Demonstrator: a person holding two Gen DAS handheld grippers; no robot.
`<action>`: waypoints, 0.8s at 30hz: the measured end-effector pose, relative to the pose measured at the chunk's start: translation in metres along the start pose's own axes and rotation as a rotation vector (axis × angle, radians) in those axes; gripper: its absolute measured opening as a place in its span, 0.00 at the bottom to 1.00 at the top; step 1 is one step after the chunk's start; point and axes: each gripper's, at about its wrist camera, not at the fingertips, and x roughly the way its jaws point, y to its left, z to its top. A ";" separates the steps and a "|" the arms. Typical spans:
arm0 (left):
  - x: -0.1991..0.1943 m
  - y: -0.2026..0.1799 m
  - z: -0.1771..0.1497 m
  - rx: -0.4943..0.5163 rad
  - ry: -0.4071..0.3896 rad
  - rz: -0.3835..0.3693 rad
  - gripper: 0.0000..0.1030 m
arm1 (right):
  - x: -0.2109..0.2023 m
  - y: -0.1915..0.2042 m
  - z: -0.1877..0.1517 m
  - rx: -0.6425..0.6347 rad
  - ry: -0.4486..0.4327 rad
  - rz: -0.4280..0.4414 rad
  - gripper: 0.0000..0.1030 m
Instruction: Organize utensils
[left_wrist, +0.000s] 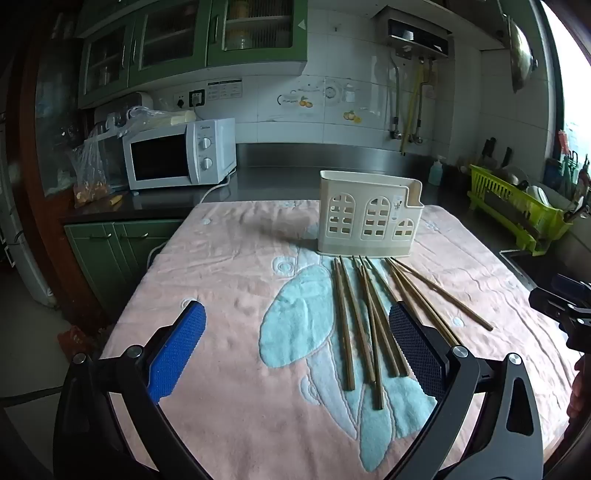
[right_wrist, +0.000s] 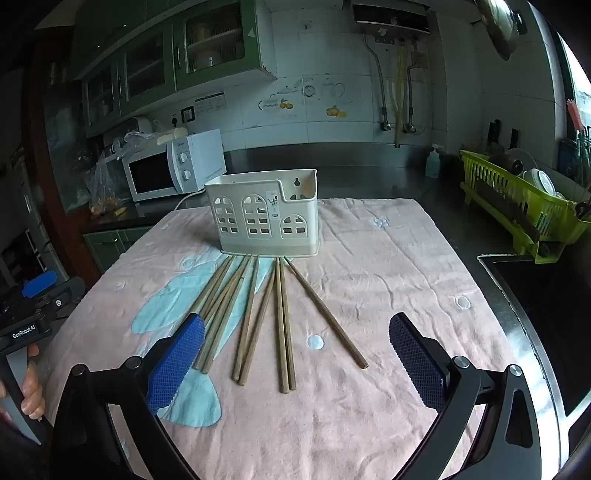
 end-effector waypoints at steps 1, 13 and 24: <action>0.000 0.000 0.000 -0.001 -0.002 0.001 0.95 | -0.001 0.000 0.000 0.003 -0.003 -0.002 0.94; -0.003 -0.003 0.002 0.006 0.003 0.002 0.95 | -0.008 0.000 0.005 0.005 -0.013 -0.002 0.94; 0.000 0.000 0.002 0.005 0.002 -0.004 0.95 | -0.008 -0.001 0.007 0.003 -0.030 -0.004 0.94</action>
